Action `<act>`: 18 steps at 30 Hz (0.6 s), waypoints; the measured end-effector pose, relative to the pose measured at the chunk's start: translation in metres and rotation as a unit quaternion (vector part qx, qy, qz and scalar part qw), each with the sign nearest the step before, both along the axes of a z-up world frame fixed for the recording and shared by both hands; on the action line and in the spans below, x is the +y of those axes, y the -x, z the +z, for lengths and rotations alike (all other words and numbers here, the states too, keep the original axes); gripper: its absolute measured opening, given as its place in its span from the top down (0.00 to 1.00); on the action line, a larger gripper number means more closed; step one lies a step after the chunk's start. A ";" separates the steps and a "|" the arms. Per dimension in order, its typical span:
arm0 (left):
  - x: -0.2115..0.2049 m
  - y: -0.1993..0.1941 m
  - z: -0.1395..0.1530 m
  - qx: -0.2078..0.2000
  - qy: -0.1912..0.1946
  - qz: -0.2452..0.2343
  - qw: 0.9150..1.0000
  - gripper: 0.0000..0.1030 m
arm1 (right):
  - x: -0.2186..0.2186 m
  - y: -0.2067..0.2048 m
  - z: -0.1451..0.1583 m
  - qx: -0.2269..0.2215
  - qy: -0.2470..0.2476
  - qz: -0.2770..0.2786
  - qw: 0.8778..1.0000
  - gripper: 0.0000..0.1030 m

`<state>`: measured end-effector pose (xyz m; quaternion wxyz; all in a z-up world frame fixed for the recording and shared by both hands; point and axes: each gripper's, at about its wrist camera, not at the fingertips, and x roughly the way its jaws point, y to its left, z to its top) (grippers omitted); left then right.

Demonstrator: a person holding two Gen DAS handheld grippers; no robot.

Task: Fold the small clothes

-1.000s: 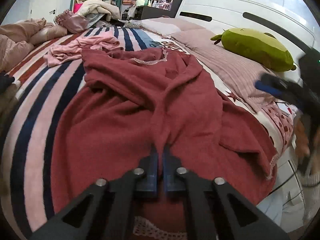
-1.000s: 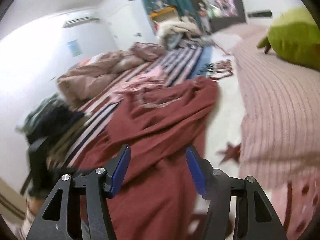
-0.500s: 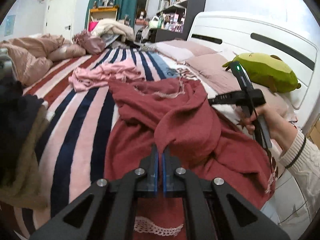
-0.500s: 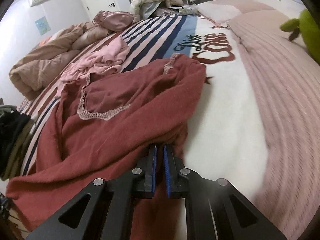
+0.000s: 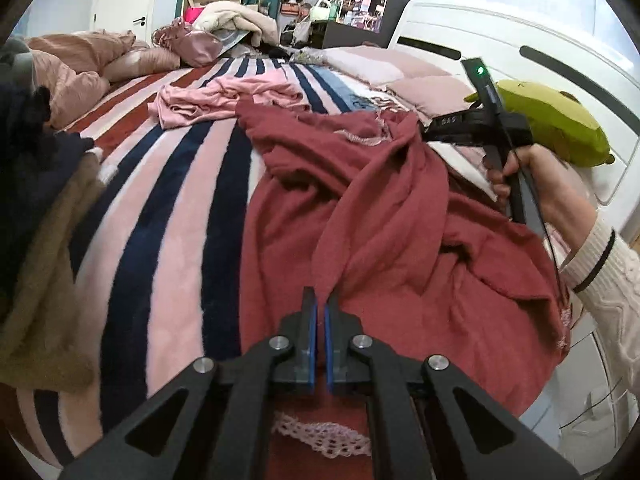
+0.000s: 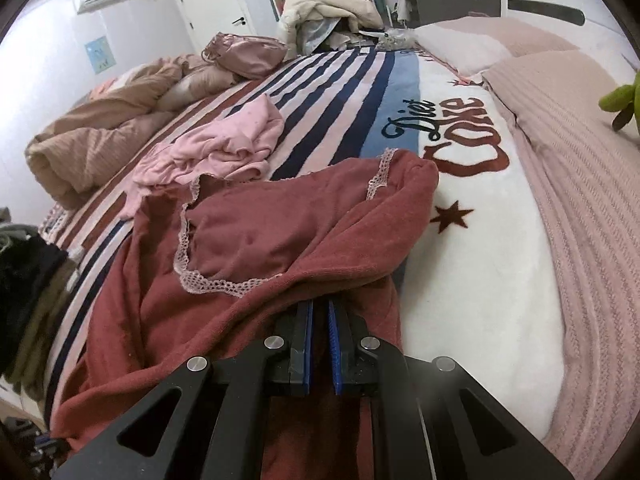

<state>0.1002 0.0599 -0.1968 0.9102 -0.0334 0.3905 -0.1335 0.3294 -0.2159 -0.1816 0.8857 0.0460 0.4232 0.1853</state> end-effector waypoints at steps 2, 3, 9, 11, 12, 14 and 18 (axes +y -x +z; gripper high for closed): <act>0.001 0.000 -0.003 0.003 0.001 -0.001 1.000 0.98 | -0.005 0.002 0.003 0.000 -0.015 -0.003 1.000 0.96; 0.003 0.000 -0.004 0.004 0.007 0.000 1.000 0.98 | -0.008 0.003 0.005 0.001 -0.017 -0.011 1.000 0.94; 0.004 0.004 0.004 -0.014 0.039 -0.027 0.999 0.86 | -0.023 0.002 0.002 0.011 -0.021 -0.032 0.999 0.83; 0.004 0.005 0.008 -0.024 0.054 -0.039 0.998 0.75 | -0.031 0.008 0.005 0.008 -0.048 -0.024 0.999 0.83; 0.004 0.004 0.009 -0.025 0.058 -0.042 0.997 0.75 | -0.033 0.011 0.006 0.004 -0.046 -0.027 0.999 0.83; 0.004 0.001 0.010 -0.024 0.065 -0.046 0.997 0.75 | -0.039 0.015 0.009 -0.007 -0.047 -0.033 0.998 0.84; 0.001 -0.007 0.008 -0.021 0.058 -0.046 0.997 0.75 | -0.034 0.008 0.013 -0.014 -0.035 -0.025 0.999 0.92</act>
